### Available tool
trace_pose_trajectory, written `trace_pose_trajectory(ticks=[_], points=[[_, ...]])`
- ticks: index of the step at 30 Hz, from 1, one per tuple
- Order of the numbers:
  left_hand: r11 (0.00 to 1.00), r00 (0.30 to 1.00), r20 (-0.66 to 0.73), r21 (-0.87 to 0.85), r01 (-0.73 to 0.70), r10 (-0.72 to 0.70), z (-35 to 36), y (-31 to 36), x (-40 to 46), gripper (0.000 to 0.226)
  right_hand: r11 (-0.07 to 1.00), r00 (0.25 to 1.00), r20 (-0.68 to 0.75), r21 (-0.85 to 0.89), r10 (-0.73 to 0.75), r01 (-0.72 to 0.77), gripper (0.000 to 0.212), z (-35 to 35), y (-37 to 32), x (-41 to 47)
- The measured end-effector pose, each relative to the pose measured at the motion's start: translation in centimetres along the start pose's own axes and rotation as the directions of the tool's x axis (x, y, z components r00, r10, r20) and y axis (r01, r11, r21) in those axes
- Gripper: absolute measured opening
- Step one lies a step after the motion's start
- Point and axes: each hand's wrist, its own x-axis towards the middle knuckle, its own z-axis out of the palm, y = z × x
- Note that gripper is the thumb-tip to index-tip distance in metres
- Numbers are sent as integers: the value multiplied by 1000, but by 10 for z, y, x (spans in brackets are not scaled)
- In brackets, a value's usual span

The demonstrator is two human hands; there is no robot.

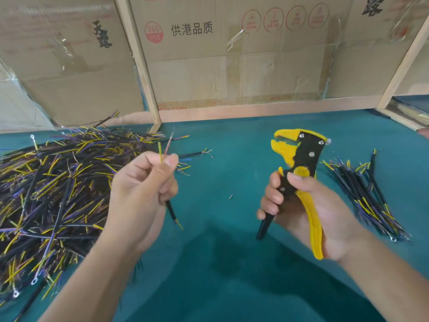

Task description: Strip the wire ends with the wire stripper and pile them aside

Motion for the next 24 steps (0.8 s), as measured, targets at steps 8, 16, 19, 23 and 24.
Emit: trace_pose_trajectory(ticks=[8, 16, 19, 23, 24], points=[[990, 973, 198, 106, 96, -116, 17, -16, -16, 20, 985, 988, 34, -83, 151, -148, 26, 8, 30, -1], [984, 970, 207, 151, 99, -129, 19, -28, -18, 13, 977, 978, -8, -51, 209, -209, 25, 10, 37, 3], [977, 972, 187, 187, 103, -139, 20, -32, -19, 13, 972, 973, -36, -38, 229, -230, 20, 11, 40, 5], [928, 982, 124, 360, 90, -144, 26, -32, -23, 34, 965, 963, -53, -10, 263, -264, 22, 10, 42, 8], [916, 982, 111, 388, 97, -151, 28, -31, -24, 37, 962, 961, -52, -2, 272, -273, 23, 10, 42, 8]])
